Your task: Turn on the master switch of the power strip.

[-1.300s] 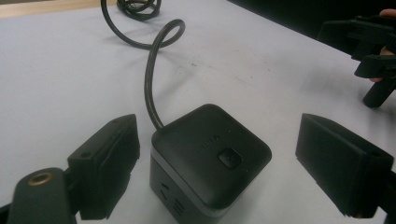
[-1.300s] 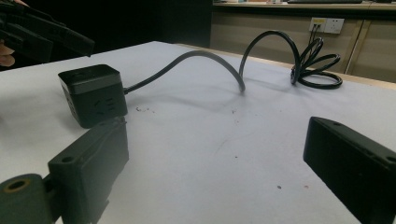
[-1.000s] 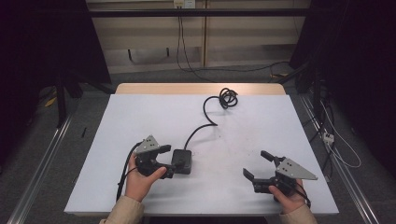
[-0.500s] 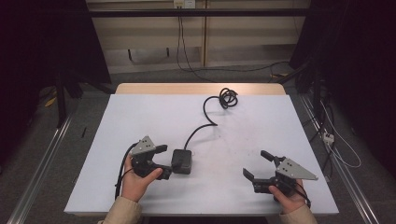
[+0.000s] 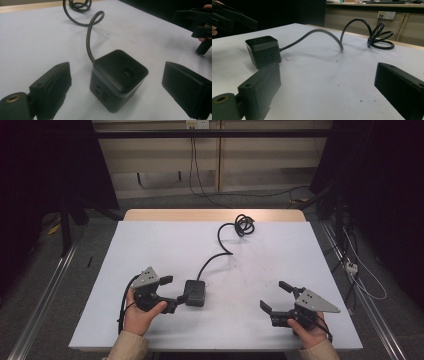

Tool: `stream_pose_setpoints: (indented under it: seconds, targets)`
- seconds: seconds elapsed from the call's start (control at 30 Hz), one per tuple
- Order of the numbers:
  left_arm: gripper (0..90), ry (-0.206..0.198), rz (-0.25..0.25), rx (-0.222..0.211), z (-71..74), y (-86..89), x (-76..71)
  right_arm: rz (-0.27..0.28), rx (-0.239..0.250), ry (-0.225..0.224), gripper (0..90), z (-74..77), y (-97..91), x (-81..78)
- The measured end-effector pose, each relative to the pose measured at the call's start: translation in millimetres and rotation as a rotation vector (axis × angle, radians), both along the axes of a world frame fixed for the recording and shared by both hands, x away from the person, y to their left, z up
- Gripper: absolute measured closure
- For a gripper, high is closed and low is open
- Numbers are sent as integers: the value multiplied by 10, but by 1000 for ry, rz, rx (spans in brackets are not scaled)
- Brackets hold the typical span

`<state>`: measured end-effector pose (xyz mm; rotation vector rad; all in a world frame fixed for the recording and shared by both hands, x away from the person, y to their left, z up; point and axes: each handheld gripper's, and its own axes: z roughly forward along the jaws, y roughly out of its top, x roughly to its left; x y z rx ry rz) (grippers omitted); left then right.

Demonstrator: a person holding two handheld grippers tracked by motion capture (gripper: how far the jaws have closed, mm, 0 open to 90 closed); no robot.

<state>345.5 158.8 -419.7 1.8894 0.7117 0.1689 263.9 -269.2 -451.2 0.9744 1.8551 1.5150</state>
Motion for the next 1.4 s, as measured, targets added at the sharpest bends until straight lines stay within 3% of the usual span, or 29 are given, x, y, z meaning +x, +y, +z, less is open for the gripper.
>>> stream_pose_setpoints:
  seconds: [1.4]
  targets:
    - [69,-3,66,-5,-87,473,9,-1,2,-4,62,13,-5,-3]
